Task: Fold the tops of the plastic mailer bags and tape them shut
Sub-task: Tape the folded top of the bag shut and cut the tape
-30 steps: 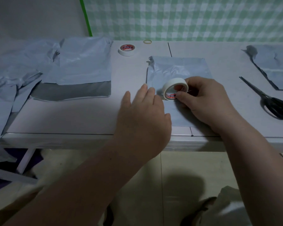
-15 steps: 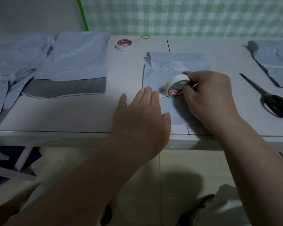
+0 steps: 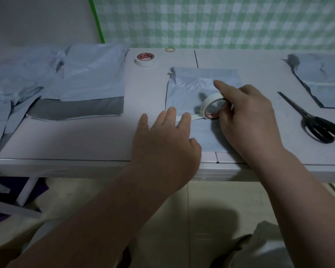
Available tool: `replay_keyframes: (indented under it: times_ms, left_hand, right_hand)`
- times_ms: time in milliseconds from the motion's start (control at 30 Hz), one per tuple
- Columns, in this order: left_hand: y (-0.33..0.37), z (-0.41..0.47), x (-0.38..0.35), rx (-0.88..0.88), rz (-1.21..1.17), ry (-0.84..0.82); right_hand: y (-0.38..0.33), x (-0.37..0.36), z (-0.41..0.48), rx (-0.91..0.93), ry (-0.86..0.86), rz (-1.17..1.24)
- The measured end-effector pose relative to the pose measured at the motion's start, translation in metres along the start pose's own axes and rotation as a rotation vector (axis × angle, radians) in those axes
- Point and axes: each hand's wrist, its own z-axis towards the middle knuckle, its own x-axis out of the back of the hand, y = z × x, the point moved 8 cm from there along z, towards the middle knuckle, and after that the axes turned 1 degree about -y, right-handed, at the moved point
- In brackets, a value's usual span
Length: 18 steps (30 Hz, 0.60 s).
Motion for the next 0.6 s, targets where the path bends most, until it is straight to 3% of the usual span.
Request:
replay_keyframes:
  times_ms: [133,300,467,600]
  left_hand:
    - [0.004,0.000,0.002,-0.006,-0.012,0.027]
    - [0.007,-0.001,0.007,0.004,-0.019,0.117]
    - [0.018,0.010,0.004,-0.057,-0.075,0.120]
    - [0.020,0.003,-0.002,-0.062,-0.067,0.183]
  right_hand:
    - [0.000,-0.003,0.000,0.008,-0.061,-0.016]
    - [0.011,0.004,0.002,-0.110,-0.021,0.136]
    - [0.006,0.009,0.000,-0.039,0.054,0.201]
    - [0.004,0.003,0.001,-0.009,0.002,0.220]
